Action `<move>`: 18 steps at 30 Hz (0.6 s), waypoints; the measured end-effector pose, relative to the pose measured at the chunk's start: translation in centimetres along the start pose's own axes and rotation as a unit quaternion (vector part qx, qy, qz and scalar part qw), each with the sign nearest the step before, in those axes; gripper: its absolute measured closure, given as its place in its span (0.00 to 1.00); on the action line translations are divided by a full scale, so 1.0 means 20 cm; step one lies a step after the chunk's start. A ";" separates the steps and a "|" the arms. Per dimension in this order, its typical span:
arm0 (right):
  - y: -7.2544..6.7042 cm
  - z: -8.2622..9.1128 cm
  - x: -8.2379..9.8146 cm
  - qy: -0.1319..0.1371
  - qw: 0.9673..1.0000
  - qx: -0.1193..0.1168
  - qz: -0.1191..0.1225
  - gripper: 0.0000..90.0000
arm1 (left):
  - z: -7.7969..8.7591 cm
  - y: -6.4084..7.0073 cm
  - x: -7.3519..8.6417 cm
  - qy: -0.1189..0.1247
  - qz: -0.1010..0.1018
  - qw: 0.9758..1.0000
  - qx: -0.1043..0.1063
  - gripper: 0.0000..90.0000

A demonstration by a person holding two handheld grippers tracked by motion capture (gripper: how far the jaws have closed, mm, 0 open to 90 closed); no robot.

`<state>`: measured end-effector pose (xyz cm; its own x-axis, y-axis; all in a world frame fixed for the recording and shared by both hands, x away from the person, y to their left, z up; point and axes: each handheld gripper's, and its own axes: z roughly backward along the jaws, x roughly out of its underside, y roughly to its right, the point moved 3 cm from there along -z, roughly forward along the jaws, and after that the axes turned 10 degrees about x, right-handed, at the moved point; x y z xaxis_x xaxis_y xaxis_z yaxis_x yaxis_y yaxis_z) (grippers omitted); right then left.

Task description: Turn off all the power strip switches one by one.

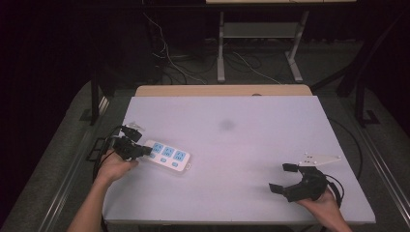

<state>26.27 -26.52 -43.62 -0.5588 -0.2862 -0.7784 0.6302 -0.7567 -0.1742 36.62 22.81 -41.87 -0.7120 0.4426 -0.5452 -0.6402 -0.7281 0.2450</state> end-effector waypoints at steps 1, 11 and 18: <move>0.00 0.00 0.00 0.001 1.000 0.000 0.000 0.01 | 0.01 0.00 0.00 0.006 0.001 1.000 0.002 0.99; 0.00 0.00 0.00 0.002 1.000 -0.002 0.001 0.01 | 0.14 0.06 0.01 0.080 -0.001 0.997 0.007 0.93; -0.01 0.01 0.00 0.005 1.000 -0.002 0.001 0.01 | 0.19 0.15 0.03 0.144 -0.013 0.989 0.015 0.77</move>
<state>26.17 -26.51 -43.45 -0.5519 -0.2824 -0.7847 0.6342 -0.7531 -0.1751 33.22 22.91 -38.51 -0.5854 0.2904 -0.7569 -0.6694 -0.6998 0.2493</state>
